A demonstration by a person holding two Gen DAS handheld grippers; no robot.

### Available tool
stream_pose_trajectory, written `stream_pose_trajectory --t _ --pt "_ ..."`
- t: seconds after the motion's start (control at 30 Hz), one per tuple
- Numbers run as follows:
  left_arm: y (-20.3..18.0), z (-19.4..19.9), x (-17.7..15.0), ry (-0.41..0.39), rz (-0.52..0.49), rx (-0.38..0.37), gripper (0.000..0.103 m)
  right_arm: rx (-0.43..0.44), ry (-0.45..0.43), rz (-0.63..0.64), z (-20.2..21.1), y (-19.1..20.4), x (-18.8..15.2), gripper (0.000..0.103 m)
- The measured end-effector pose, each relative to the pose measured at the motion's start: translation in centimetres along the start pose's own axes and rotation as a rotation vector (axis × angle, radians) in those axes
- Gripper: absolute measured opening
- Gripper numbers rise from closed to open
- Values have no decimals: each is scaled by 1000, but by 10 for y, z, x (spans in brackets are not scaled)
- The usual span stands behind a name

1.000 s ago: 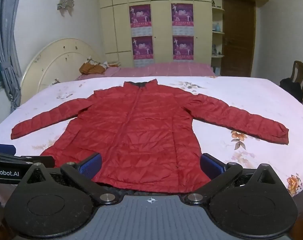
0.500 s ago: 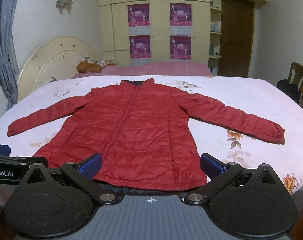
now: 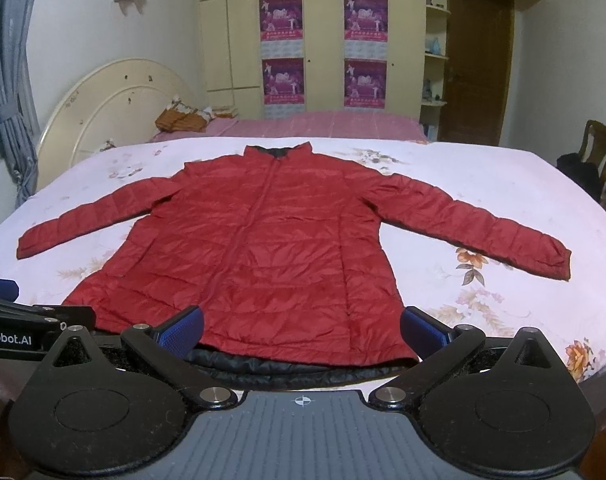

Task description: Fold large clothes

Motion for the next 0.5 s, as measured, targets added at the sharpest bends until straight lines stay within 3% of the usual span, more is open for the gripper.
stream_pose_trajectory --t 0.5 --pt "-1 0 -2 5 -4 11 103 -7 -3 -1 3 0 1 103"
Point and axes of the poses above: each gripper's, at about its wrist camera, not at the fingertips, and z roughly against the way its jaws point, y to its left, x to its top, the point moved 10 cm from there along -z, roughly the way its jaws point, and after that the axes turned 6 degrees about z, right-handed, at the moved point
